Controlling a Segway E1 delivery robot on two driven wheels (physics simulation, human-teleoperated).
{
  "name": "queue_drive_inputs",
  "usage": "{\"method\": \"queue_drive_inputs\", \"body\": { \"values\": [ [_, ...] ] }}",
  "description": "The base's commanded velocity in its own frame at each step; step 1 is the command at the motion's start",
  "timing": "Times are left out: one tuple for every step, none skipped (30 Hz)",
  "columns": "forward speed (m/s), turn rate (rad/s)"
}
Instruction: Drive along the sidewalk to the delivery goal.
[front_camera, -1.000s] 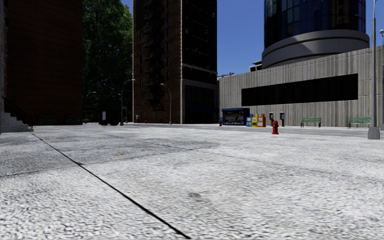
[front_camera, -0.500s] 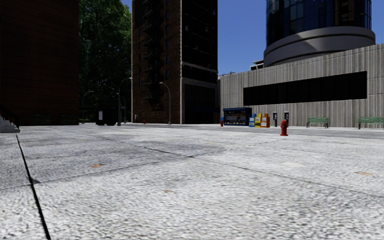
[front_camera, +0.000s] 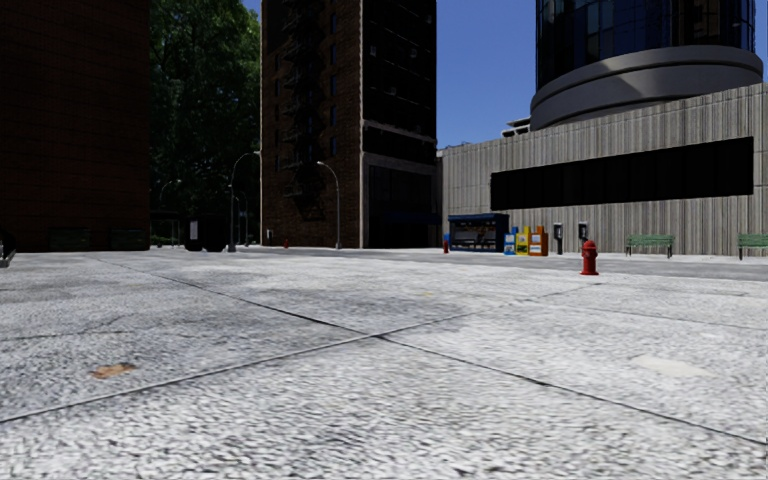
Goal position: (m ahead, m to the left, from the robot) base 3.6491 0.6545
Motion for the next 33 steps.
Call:
{"method": "queue_drive_inputs", "body": {
  "values": [
    [2.00, 0.06],
    [2.00, 0.06],
    [2.00, 0.06],
    [2.00, 0.06],
    [2.00, 0.07],
    [2.00, 0.07],
    [2.00, 0.07],
    [2.00, 0.07],
    [2.00, 0.08],
    [2.00, 0.08],
    [2.00, 0.15],
    [2.00, 0.20],
    [2.00, 0.29],
    [2.00, 0.35],
    [2.00, 0.35],
    [1.99, 0.38],
    [1.93, 0.41],
    [1.89, 0.44],
    [1.89, 0.44],
    [1.82, 0.44],
    [1.78, 0.45],
    [1.70, 0.45],
    [1.70, 0.45],
    [1.66, 0.45],
    [1.63, 0.45],
    [1.63, 0.45],
    [1.59, 0.45],
    [1.55, 0.45],
    [1.52, 0.45],
    [1.52, 0.45],
    [1.50, 0.45],
    [1.48, 0.45],
    [1.48, 0.45]
  ]
}}
